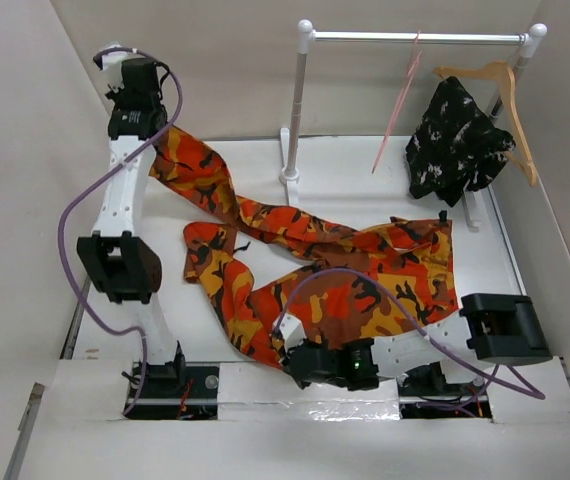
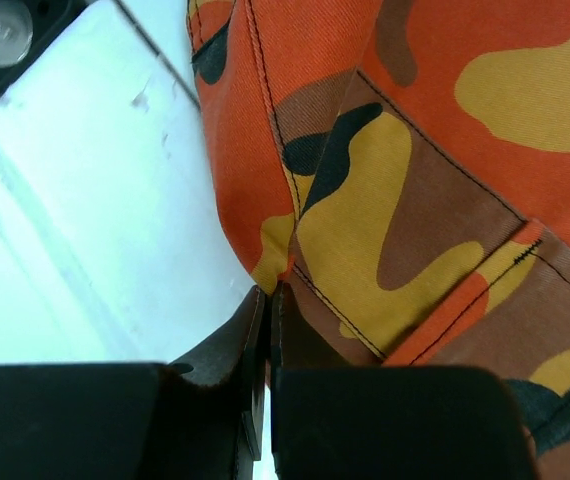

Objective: Place the trousers on the hanger
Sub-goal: Flatten out the trousers at the center of the board.

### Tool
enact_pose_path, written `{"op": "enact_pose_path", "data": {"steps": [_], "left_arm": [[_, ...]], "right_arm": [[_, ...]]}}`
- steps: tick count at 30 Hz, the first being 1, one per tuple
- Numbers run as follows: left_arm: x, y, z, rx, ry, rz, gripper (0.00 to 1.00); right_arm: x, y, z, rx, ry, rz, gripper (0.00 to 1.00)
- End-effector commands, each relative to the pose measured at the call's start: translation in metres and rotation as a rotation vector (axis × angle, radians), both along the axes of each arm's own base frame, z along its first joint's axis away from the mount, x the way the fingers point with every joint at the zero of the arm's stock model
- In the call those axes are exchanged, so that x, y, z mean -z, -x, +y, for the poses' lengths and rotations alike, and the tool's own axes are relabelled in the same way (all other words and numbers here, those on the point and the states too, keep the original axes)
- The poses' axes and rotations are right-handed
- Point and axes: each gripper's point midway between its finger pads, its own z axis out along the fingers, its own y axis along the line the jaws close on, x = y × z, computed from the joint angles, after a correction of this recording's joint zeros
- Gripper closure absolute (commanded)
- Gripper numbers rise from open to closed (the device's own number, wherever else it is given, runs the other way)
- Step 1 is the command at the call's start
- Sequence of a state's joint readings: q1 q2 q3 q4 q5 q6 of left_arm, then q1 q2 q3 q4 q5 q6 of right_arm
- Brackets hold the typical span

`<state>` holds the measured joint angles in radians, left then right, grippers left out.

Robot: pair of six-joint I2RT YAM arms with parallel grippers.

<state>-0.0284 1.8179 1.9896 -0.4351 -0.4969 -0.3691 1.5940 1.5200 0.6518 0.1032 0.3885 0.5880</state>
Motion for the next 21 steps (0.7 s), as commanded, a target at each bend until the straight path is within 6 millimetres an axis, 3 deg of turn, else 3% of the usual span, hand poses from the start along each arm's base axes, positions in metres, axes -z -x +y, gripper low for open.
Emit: {"op": "enact_pose_path", "data": {"steps": [1, 2, 3, 5, 7, 9, 10, 12, 15, 16, 19, 20, 21], "left_arm": [[0.043, -0.016, 0.043, -0.089, -0.116, 0.171, 1.00], [0.063, -0.024, 0.050, -0.077, -0.131, 0.218, 1.00], [0.070, -0.026, 0.068, -0.100, -0.123, 0.226, 1.00], [0.093, -0.031, 0.083, -0.124, -0.117, 0.265, 1.00], [0.099, -0.033, 0.098, -0.154, -0.122, 0.279, 0.80], [0.112, -0.038, 0.099, -0.158, -0.117, 0.298, 0.67], [0.114, -0.040, 0.098, -0.157, -0.107, 0.294, 0.54], [0.121, -0.043, 0.094, -0.155, -0.069, 0.288, 0.48], [0.117, -0.048, 0.059, -0.074, -0.035, 0.261, 0.47], [0.112, -0.052, 0.043, -0.040, -0.013, 0.230, 0.47], [0.098, -0.049, -0.021, 0.097, 0.009, 0.159, 0.47], [0.094, -0.038, -0.037, 0.129, 0.007, 0.153, 0.47], [0.089, -0.035, -0.070, 0.187, 0.002, 0.134, 0.47]], "right_arm": [[-0.008, 0.011, -0.015, 0.010, 0.014, 0.012, 1.00], [-0.011, 0.011, -0.015, 0.013, 0.006, 0.016, 1.00], [-0.019, 0.011, -0.014, 0.014, -0.019, 0.019, 1.00], [-0.018, 0.009, -0.023, 0.023, 0.013, 0.012, 1.00], [-0.025, 0.008, -0.025, 0.027, 0.009, 0.008, 1.00], [-0.031, 0.008, -0.024, 0.020, 0.009, 0.001, 1.00], [-0.033, 0.009, -0.025, 0.009, 0.021, 0.002, 1.00], [-0.044, 0.011, -0.019, -0.011, 0.009, 0.003, 0.99], [-0.063, 0.010, -0.017, -0.007, -0.016, -0.005, 0.71], [-0.070, 0.005, -0.019, 0.005, -0.021, -0.028, 0.52], [-0.107, -0.017, -0.026, 0.053, -0.093, -0.074, 0.33], [-0.126, -0.027, -0.033, 0.066, -0.141, -0.094, 0.29], [-0.131, -0.037, -0.039, 0.087, -0.157, -0.105, 0.29]]}}
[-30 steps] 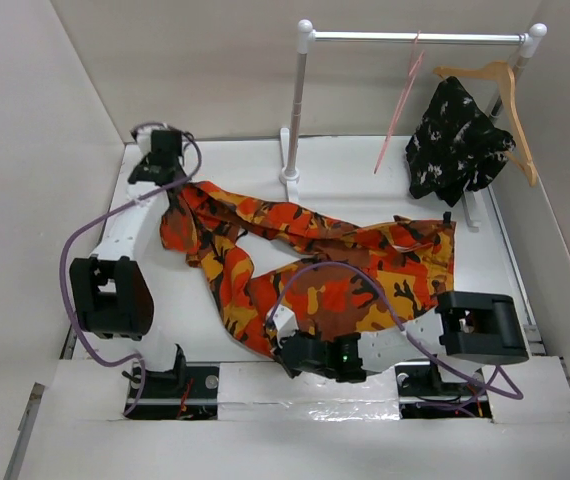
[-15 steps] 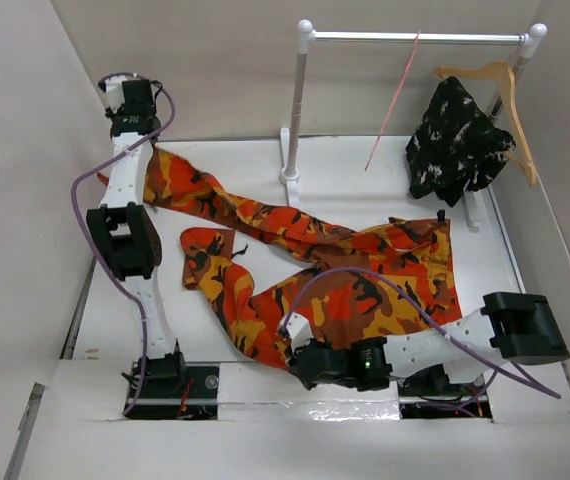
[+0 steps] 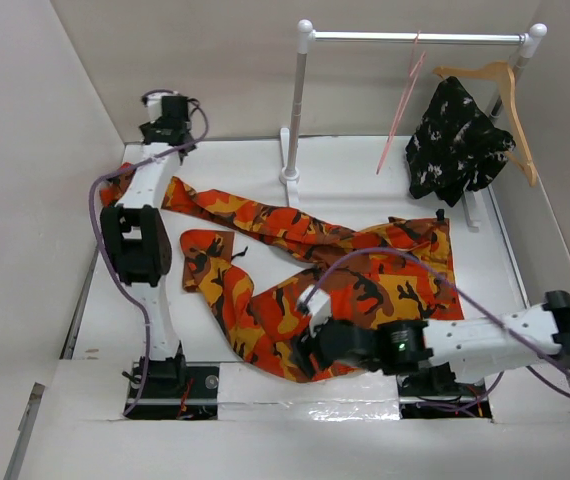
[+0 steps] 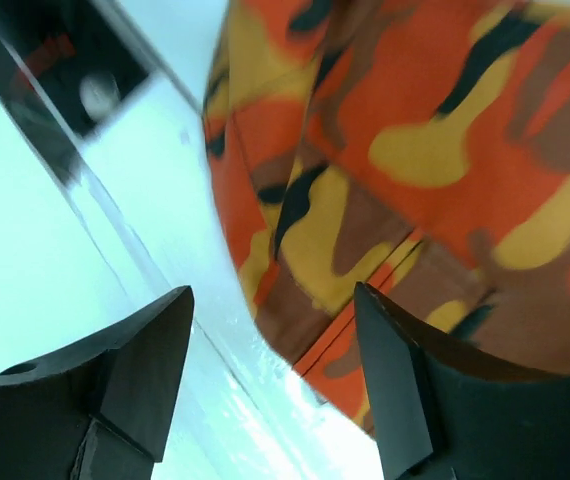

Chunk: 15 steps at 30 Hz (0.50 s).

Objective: Place the trousers on the hanger
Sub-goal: Flatten out the trousers at the center of the board.

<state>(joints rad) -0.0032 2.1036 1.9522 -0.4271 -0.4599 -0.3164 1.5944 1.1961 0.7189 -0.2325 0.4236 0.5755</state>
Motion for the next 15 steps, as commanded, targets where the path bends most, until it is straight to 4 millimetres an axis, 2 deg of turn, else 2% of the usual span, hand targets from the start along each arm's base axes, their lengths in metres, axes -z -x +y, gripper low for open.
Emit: {"op": "enact_pose_path", "data": {"steps": [1, 2, 3, 4, 5, 6, 7, 8, 10, 11, 12, 13, 14, 15], "left_arm": [[-0.076, 0.012, -0.092, 0.172, 0.056, -0.205, 0.47], [-0.072, 0.027, -0.103, 0.178, 0.075, -0.199, 0.47], [-0.070, 0.036, -0.121, 0.203, 0.097, -0.201, 0.47], [-0.065, 0.043, -0.134, 0.238, 0.148, -0.202, 0.48], [-0.046, 0.063, -0.138, 0.237, 0.208, -0.179, 0.48], [-0.039, 0.070, -0.143, 0.242, 0.251, -0.181, 0.48], [-0.027, 0.080, -0.152, 0.267, 0.310, -0.162, 0.48], [-0.002, 0.100, -0.153, 0.268, 0.339, -0.117, 0.49], [0.017, 0.114, -0.162, 0.273, 0.409, -0.091, 0.49], [0.035, 0.127, -0.161, 0.266, 0.424, -0.057, 0.49], [0.037, 0.127, -0.164, 0.260, 0.453, -0.080, 0.49], [0.041, 0.129, -0.165, 0.261, 0.467, -0.081, 0.49], [0.056, 0.134, -0.166, 0.253, 0.475, -0.057, 0.48], [0.060, 0.133, -0.167, 0.249, 0.484, -0.052, 0.48]], "right_arm": [[-0.056, -0.052, -0.017, 0.131, -0.117, -0.080, 0.29], [-0.062, -0.064, -0.027, 0.161, -0.132, -0.097, 0.32], [-0.079, -0.076, -0.039, 0.202, -0.193, -0.113, 0.41], [-0.077, -0.102, -0.058, 0.296, -0.204, -0.133, 0.75], [-0.078, -0.113, -0.069, 0.322, -0.213, -0.147, 0.89], [-0.081, -0.123, -0.079, 0.350, -0.226, -0.155, 0.98], [-0.087, -0.129, -0.090, 0.369, -0.253, -0.162, 1.00], [-0.080, -0.143, -0.105, 0.422, -0.235, -0.160, 1.00], [-0.078, -0.154, -0.122, 0.475, -0.223, -0.171, 1.00], [-0.075, -0.162, -0.132, 0.515, -0.205, -0.187, 1.00], [-0.075, -0.178, -0.147, 0.584, -0.192, -0.203, 0.96], [-0.074, -0.185, -0.152, 0.595, -0.179, -0.210, 0.87], [-0.067, -0.193, -0.149, 0.564, -0.148, -0.200, 0.81], [-0.069, -0.209, -0.158, 0.603, -0.139, -0.206, 0.74]]}}
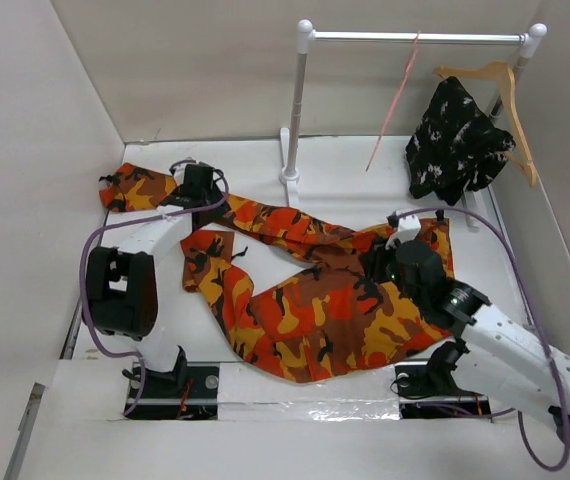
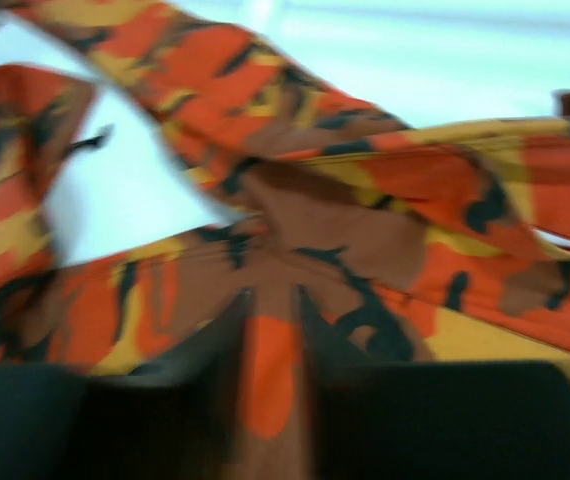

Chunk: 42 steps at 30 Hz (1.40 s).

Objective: Place the trousers on the hanger
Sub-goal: Flatten out the trousers at the center of the board.

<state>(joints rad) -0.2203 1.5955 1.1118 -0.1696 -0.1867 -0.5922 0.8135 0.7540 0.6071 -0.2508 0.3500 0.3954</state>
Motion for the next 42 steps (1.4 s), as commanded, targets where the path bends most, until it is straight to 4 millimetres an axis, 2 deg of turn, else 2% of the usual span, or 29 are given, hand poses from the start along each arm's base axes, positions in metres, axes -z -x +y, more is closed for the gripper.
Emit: {"op": "enact_pose_path", "data": {"steps": [1, 2, 3, 4, 6, 7, 8, 9, 10, 12, 13, 14, 18, 20, 22, 23, 26, 27, 28, 33, 34, 38, 42], "left_arm": [[0.002, -0.007, -0.022, 0.000, 0.123, -0.035, 0.48], [0.013, -0.008, -0.023, 0.003, 0.122, -0.010, 0.48], [0.016, -0.010, -0.025, 0.006, 0.127, -0.016, 0.48], [0.021, -0.009, -0.025, 0.007, 0.131, -0.011, 0.48], [0.023, -0.010, -0.026, 0.010, 0.135, -0.027, 0.47], [0.022, -0.013, -0.025, 0.007, 0.136, -0.041, 0.47], [0.021, -0.014, -0.025, 0.003, 0.137, -0.048, 0.47], [0.023, -0.014, -0.025, 0.003, 0.137, -0.048, 0.47], [0.022, -0.016, -0.027, 0.010, 0.142, -0.057, 0.47], [0.026, -0.017, -0.027, 0.007, 0.146, -0.049, 0.49], [0.027, -0.017, -0.027, 0.001, 0.145, -0.044, 0.49], [0.031, -0.016, -0.026, -0.010, 0.144, -0.037, 0.52], [0.032, -0.020, -0.027, -0.021, 0.165, -0.060, 0.55], [0.039, -0.020, -0.024, -0.044, 0.145, -0.025, 0.55], [0.043, -0.020, -0.019, -0.067, 0.126, -0.019, 0.55], [0.046, -0.019, -0.017, -0.076, 0.118, -0.014, 0.55], [0.052, -0.022, -0.015, -0.086, 0.100, 0.004, 0.53], [0.053, -0.023, -0.014, -0.089, 0.097, 0.005, 0.52], [0.052, -0.026, -0.016, -0.083, 0.104, -0.008, 0.52], [0.058, -0.033, -0.020, -0.067, 0.107, -0.003, 0.52], [0.059, -0.034, -0.020, -0.067, 0.107, -0.001, 0.52], [0.066, -0.037, -0.020, -0.074, 0.107, 0.004, 0.56], [0.066, -0.038, -0.023, -0.074, 0.126, -0.013, 0.62]], "right_arm": [[0.005, -0.028, -0.006, -0.017, 0.069, -0.004, 0.58], [0.017, -0.034, -0.004, -0.040, 0.116, 0.026, 0.53], [0.012, -0.041, -0.003, -0.038, 0.118, 0.025, 0.48], [0.012, -0.047, -0.003, -0.035, 0.126, 0.022, 0.39], [0.020, -0.058, -0.001, -0.048, 0.170, 0.026, 0.31], [0.015, -0.064, 0.000, -0.046, 0.170, 0.016, 0.29], [0.015, -0.067, 0.006, -0.069, 0.176, 0.010, 0.28], [0.024, -0.072, 0.010, -0.078, 0.192, 0.035, 0.28], [0.017, -0.077, 0.015, -0.082, 0.183, 0.028, 0.28], [0.022, -0.078, 0.025, -0.113, 0.199, 0.058, 0.28], [0.030, -0.080, 0.030, -0.124, 0.218, 0.080, 0.29], [0.029, -0.080, 0.037, -0.144, 0.232, 0.078, 0.30], [0.043, -0.088, 0.046, -0.164, 0.301, 0.109, 0.30], [0.058, -0.090, 0.047, -0.175, 0.340, 0.146, 0.30], [0.060, -0.093, 0.053, -0.187, 0.352, 0.142, 0.30], [0.066, -0.096, 0.051, -0.177, 0.382, 0.154, 0.30], [0.062, -0.112, 0.059, -0.184, 0.421, 0.151, 0.30], [0.074, -0.108, 0.055, -0.194, 0.453, 0.185, 0.30], [0.066, -0.116, 0.058, -0.183, 0.459, 0.175, 0.30], [0.070, -0.127, 0.065, -0.193, 0.487, 0.180, 0.31], [0.079, -0.130, 0.063, -0.190, 0.498, 0.205, 0.32], [0.094, -0.127, 0.063, -0.208, 0.518, 0.250, 0.34], [0.096, -0.132, 0.058, -0.186, 0.527, 0.250, 0.40]]}}
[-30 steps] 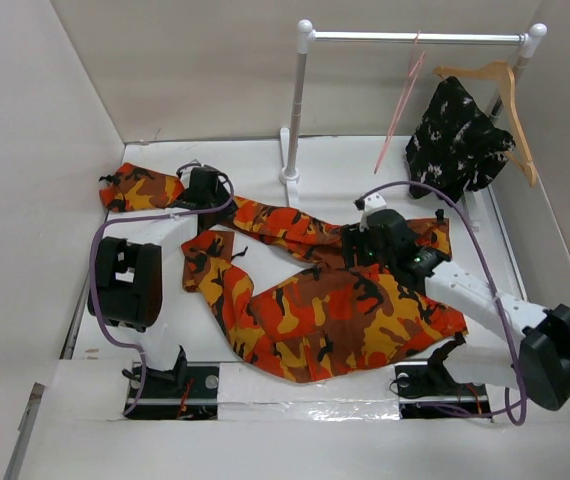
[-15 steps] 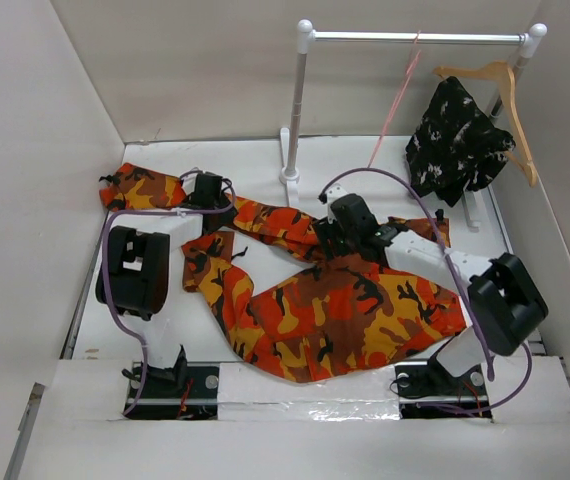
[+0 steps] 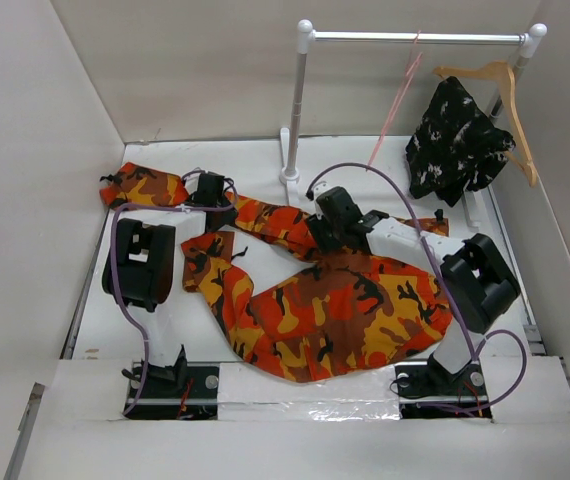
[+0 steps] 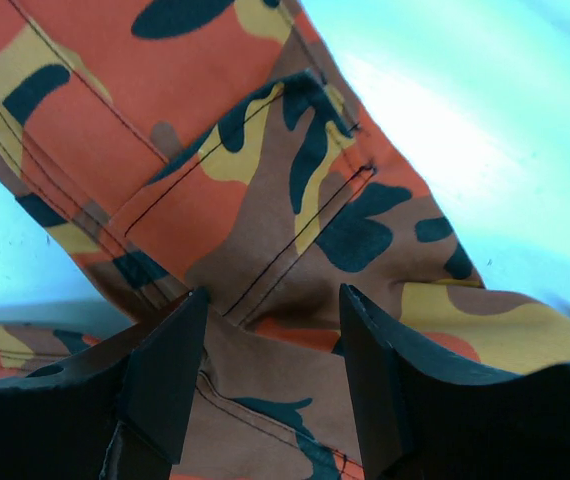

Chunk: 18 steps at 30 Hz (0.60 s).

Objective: Place the trousers on the hanger
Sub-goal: Flatten out the trousers at the center of the board.

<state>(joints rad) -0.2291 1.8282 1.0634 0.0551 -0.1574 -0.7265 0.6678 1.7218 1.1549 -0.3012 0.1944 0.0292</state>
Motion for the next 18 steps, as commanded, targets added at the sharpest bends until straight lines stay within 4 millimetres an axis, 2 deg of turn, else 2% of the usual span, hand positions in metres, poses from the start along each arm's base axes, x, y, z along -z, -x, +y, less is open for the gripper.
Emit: {"op": "enact_pose_path", "data": {"steps": [1, 3, 6, 7, 9, 11, 13, 14, 16, 18], "left_arm": [[-0.018, -0.017, -0.006, -0.007, 0.033, -0.075, 0.64], [-0.021, -0.017, -0.007, -0.004, 0.036, -0.081, 0.64], [-0.027, -0.019, -0.007, -0.004, 0.042, -0.094, 0.66], [-0.029, -0.019, -0.007, -0.004, 0.043, -0.098, 0.69], [-0.032, -0.020, -0.007, -0.005, 0.043, -0.106, 0.76], [-0.034, -0.021, -0.008, -0.001, 0.046, -0.107, 0.77], [-0.033, -0.020, -0.008, -0.001, 0.042, -0.091, 0.74], [-0.033, -0.019, -0.007, -0.002, 0.041, -0.089, 0.69], [-0.036, -0.018, -0.007, -0.001, 0.039, -0.095, 0.65], [-0.038, -0.019, -0.008, 0.002, 0.045, -0.100, 0.61]], "right_arm": [[-0.021, -0.014, -0.002, 0.016, -0.020, -0.053, 0.51], [-0.025, -0.015, -0.001, 0.021, -0.028, -0.061, 0.53], [-0.029, -0.021, -0.004, 0.047, -0.040, -0.080, 0.75], [-0.030, -0.024, -0.008, 0.057, -0.041, -0.079, 0.78], [-0.031, -0.028, -0.011, 0.077, -0.044, -0.085, 0.91], [-0.033, -0.026, -0.012, 0.077, -0.050, -0.085, 0.96], [-0.037, -0.025, -0.013, 0.079, -0.055, -0.093, 0.93], [-0.046, -0.024, -0.014, 0.080, -0.068, -0.110, 0.84], [-0.052, -0.021, -0.016, 0.083, -0.081, -0.127, 0.82], [-0.066, -0.020, -0.015, 0.064, -0.120, -0.143, 0.68]]}}
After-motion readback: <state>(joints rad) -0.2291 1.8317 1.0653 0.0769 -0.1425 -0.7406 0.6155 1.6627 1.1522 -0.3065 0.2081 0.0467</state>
